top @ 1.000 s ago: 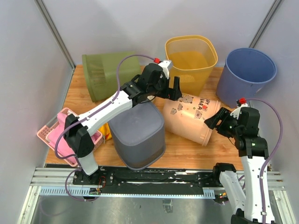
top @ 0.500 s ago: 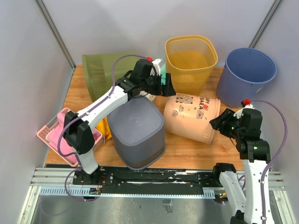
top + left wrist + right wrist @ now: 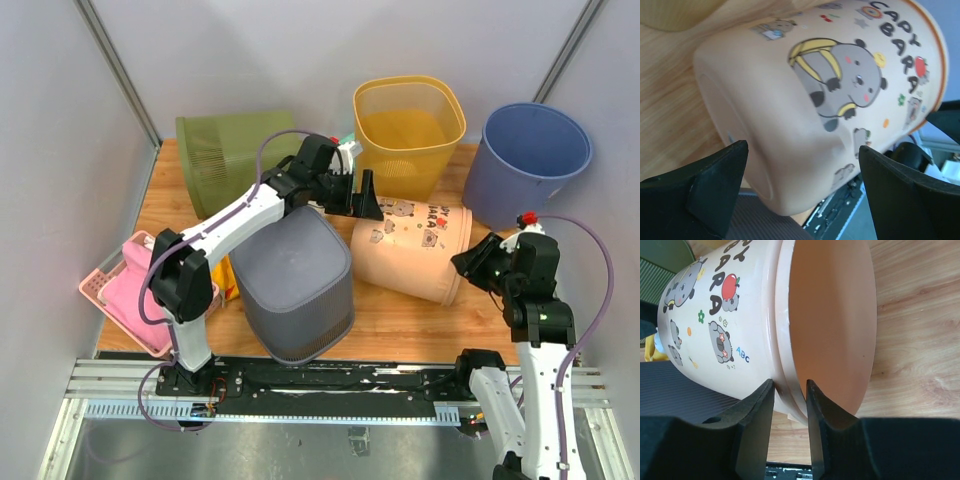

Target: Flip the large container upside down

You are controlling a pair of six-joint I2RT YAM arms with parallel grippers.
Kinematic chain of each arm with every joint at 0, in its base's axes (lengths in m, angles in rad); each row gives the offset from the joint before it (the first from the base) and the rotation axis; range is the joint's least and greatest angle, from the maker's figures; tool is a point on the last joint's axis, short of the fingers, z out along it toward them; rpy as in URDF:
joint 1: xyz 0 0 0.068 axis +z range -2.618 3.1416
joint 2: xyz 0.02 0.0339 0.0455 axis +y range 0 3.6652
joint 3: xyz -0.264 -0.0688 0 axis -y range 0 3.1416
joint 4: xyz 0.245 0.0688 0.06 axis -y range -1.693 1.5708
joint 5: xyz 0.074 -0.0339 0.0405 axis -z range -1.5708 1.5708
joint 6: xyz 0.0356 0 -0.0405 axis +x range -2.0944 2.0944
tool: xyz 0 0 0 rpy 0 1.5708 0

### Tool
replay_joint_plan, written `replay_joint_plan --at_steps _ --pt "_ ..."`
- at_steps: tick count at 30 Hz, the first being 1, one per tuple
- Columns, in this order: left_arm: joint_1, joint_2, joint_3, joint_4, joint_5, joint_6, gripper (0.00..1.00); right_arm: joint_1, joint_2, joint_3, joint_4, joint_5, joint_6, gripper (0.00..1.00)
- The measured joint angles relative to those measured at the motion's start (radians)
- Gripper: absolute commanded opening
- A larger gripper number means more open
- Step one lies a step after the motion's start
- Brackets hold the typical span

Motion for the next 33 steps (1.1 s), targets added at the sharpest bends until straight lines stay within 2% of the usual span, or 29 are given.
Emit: replay_joint_plan --at_steps 8,11,18,24,29,33 --pt "0.017 0.012 0.000 0.079 0.140 -0.057 0.95 -0.005 0.000 -0.011 0.015 0.012 0.011 0.34" --pt "0.019 0.012 0.000 0.122 0.160 -0.083 0.95 -0.007 0.000 -0.021 0.014 0.027 0.011 0.34" --pt "0.010 -0.003 -0.013 0.224 0.187 -0.146 0.95 -0.018 0.002 -0.053 0.013 0.046 0.011 0.42" --pt "-0.008 -0.013 0.001 0.289 0.202 -0.176 0.95 -0.020 -0.003 -0.086 0.002 0.046 0.014 0.43" --pt "-0.045 -0.013 0.082 0.328 0.258 -0.203 0.95 -0.020 -0.019 -0.146 -0.024 0.018 0.031 0.43" --pt "-0.121 -0.013 0.130 0.366 0.347 -0.242 0.95 -0.020 -0.041 -0.185 -0.007 -0.008 0.073 0.44"
